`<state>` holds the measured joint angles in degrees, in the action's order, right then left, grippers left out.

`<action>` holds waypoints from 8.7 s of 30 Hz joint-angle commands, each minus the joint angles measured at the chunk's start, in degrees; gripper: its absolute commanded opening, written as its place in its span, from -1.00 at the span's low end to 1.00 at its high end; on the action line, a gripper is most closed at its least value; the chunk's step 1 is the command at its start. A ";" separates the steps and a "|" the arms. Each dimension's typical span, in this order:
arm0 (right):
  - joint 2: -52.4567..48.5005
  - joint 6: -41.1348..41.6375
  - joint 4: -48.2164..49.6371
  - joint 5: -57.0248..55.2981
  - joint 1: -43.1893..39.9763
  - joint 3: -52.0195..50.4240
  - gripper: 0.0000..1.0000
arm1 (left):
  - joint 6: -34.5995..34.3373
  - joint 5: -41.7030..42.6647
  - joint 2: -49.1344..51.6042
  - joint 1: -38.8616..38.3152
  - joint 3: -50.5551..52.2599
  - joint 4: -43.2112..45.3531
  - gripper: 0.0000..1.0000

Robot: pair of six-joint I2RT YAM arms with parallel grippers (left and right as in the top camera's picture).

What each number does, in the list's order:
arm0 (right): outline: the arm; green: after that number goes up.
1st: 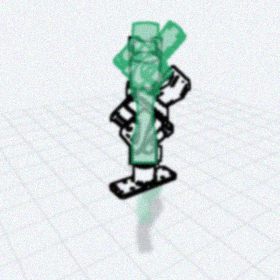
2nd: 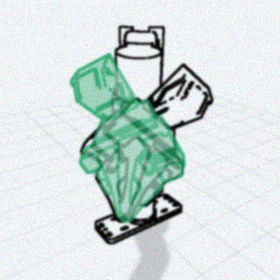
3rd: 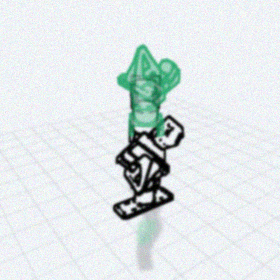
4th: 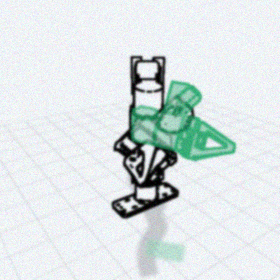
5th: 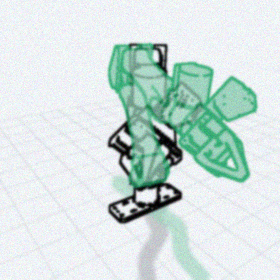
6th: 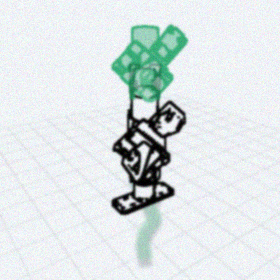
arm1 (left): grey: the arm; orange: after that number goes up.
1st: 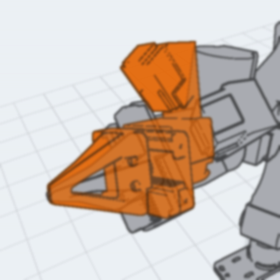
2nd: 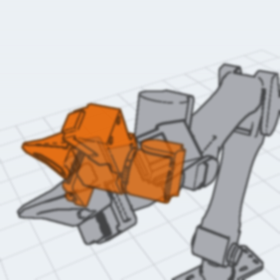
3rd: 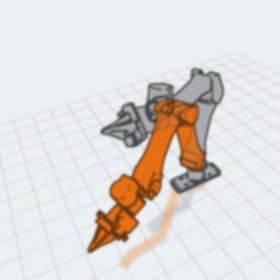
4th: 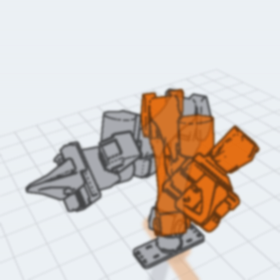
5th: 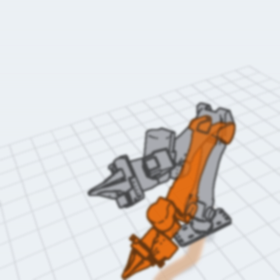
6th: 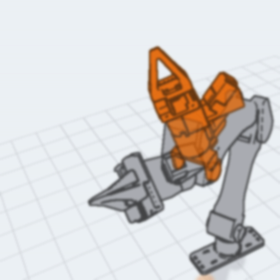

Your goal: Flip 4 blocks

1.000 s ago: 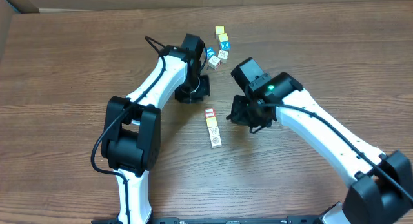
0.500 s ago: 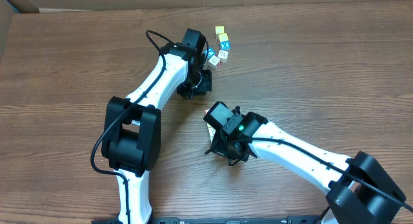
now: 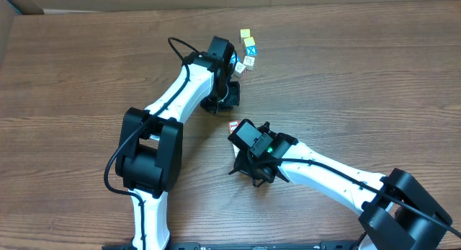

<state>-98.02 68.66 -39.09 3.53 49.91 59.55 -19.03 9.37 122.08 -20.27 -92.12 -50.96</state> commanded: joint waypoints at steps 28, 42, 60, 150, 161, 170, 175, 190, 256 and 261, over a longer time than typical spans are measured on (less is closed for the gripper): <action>-4.28 6.60 2.27 -2.38 1.90 -0.63 -0.92 | 1.31 -0.83 0.46 -1.14 5.33 2.01 -0.92; -4.76 6.62 3.15 -2.47 1.90 -0.72 -0.92 | 1.53 1.01 0.46 -1.16 5.40 3.23 -0.92; -4.76 6.62 5.68 -3.96 1.90 -0.72 -0.92 | 1.51 1.22 0.46 -1.22 5.40 2.60 -0.92; 5.38 -43.43 -9.22 -1.07 -34.99 7.96 1.00 | -5.60 -5.33 0.37 17.73 -11.65 -17.59 1.00; 5.38 -43.43 -9.22 -1.07 -34.99 7.96 1.00 | -5.60 -5.33 0.39 17.73 -11.65 -17.59 1.00; 5.38 -43.43 -9.22 -1.07 -34.99 7.96 1.00 | -5.60 -5.33 0.39 17.73 -11.65 -17.59 0.99; 5.38 -43.43 -9.22 -1.07 -34.99 7.96 1.00 | -5.60 -5.35 0.39 17.73 -11.65 -17.57 0.99; 5.46 -43.43 -9.22 -1.07 -34.99 7.96 1.00 | -5.60 -5.33 0.37 17.73 -11.65 -17.59 1.00; 94.01 -51.15 3.74 -4.76 -41.86 -19.54 1.00 | -5.60 -5.33 0.39 17.70 -11.65 -17.59 1.00; 97.83 -51.17 22.62 -4.55 -42.51 -29.94 1.00 | -5.60 -5.35 0.39 17.68 -11.65 -17.57 1.00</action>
<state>-1.32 18.28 -20.12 -0.45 7.90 32.64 -24.25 4.43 122.10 -2.42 -102.59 -68.60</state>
